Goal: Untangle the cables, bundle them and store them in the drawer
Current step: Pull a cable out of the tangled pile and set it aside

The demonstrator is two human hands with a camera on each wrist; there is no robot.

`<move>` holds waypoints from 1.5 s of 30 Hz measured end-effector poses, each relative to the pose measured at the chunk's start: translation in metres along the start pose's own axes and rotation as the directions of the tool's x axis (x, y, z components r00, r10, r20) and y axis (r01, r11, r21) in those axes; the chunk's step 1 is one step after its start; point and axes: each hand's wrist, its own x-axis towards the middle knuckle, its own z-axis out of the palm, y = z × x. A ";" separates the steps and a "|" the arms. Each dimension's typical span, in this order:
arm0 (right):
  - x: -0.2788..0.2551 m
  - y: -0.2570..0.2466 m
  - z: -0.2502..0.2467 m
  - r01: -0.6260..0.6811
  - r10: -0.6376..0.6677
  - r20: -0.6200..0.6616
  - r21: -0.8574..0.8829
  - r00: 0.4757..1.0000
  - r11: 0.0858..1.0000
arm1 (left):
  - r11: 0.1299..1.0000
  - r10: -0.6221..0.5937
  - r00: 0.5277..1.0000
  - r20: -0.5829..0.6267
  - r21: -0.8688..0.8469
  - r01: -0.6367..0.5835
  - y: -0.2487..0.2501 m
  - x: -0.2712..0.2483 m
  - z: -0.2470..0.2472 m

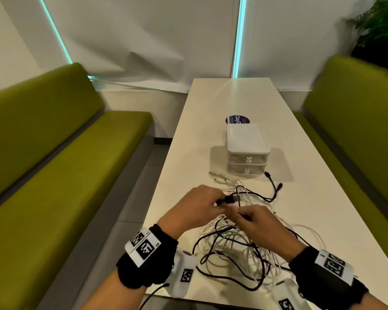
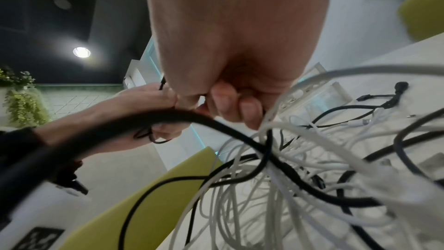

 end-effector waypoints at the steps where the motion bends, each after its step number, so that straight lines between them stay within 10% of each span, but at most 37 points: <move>1: 0.000 0.000 0.000 -0.005 0.005 0.019 0.021 1.000 1.000 | 1.000 0.011 1.000 -0.003 0.009 -0.010 0.000 -0.001 0.000; 9: -0.005 -0.002 0.002 -0.093 0.063 0.114 0.271 0.991 0.958 | 0.972 -0.005 0.896 -0.444 -0.212 -0.099 0.014 0.002 -0.012; 15: -0.005 0.005 0.002 -0.077 0.060 0.076 0.243 0.995 0.967 | 0.627 -0.426 0.708 -0.564 -0.748 -0.218 0.009 0.001 -0.049; 20: 0.003 0.006 0.009 0.017 -0.017 -0.004 -0.001 1.000 1.000 | 0.920 -0.349 0.732 -0.584 -0.361 0.150 -0.018 0.007 -0.036; 23: 0.006 0.002 0.011 -0.038 0.040 0.002 -0.288 0.999 0.957 | 0.950 -0.290 0.816 -0.500 -0.050 0.307 -0.026 0.001 -0.020; 30: 0.013 -0.020 0.015 -0.019 0.057 0.068 -0.466 0.996 0.884 | 0.950 -0.040 0.985 -0.167 0.298 0.089 0.001 -0.002 0.015; 36: 0.006 -0.012 0.009 0.016 0.022 0.117 -0.310 0.993 0.951 | 0.994 -0.082 0.978 0.193 -0.058 0.095 -0.004 0.004 0.032; 45: 0.008 0.001 0.005 0.018 -0.017 0.011 -0.122 1.000 0.992 | 0.992 0.044 0.994 0.096 -0.125 -0.032 -0.020 0.000 0.030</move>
